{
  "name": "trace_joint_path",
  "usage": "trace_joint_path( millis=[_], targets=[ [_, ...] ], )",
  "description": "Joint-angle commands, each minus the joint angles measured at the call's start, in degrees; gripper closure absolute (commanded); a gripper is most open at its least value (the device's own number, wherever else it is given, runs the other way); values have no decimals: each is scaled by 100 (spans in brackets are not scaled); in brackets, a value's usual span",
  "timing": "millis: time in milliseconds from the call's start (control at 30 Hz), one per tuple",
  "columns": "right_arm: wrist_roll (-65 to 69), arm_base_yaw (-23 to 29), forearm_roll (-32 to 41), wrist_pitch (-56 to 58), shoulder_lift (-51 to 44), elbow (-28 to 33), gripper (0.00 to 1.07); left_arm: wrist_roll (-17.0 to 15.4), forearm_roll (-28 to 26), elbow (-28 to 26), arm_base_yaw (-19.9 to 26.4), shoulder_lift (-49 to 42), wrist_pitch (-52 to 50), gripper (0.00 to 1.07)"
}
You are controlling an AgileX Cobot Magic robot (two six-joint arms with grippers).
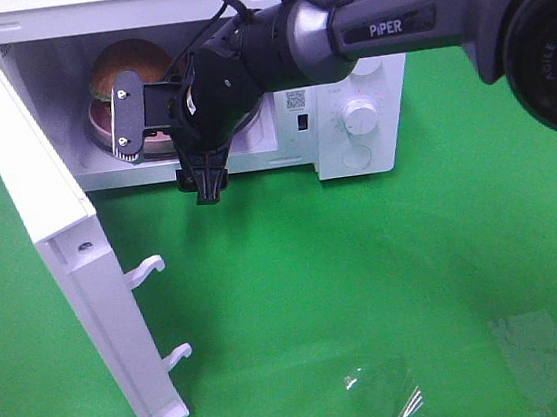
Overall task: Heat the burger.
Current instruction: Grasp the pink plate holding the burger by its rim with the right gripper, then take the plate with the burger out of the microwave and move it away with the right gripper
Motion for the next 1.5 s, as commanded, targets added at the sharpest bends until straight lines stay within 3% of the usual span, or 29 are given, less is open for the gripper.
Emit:
trace_joint_path(
  millis=[33, 400, 567, 600, 700, 733, 767, 833, 867, 900, 1500],
  targets=[
    [74, -34, 115, 34, 103, -115, 24, 0, -29, 17, 11, -29, -57, 10],
    [34, -92, 413, -17, 390, -309, 28, 0, -29, 17, 11, -29, -57, 10],
    [34, -155, 413, -23, 424, -350, 37, 0, -29, 17, 11, -29, -57, 10],
    [40, -155, 413, -11, 424, -350, 46, 0, -29, 17, 11, -29, -57, 10],
    [46, -155, 413, 0, 424, -350, 52, 0, -29, 17, 11, -29, -57, 10],
    [52, -155, 413, 29, 424, -350, 66, 0, -29, 17, 11, -29, -57, 10],
    [52, -155, 413, 29, 424, -350, 66, 0, -29, 17, 11, -29, -57, 10],
    [63, -155, 413, 195, 418, -350, 98, 0, -29, 17, 11, -29, -57, 10],
    [63, -155, 413, 195, 418, -350, 98, 0, -29, 17, 11, -29, -57, 10],
    [46, -155, 413, 315, 413, -350, 107, 0, -29, 17, 11, -29, -57, 10],
    [-877, -126, 710, 1152, 132, -344, 107, 0, -29, 17, 11, -29, -57, 10]
  ],
)
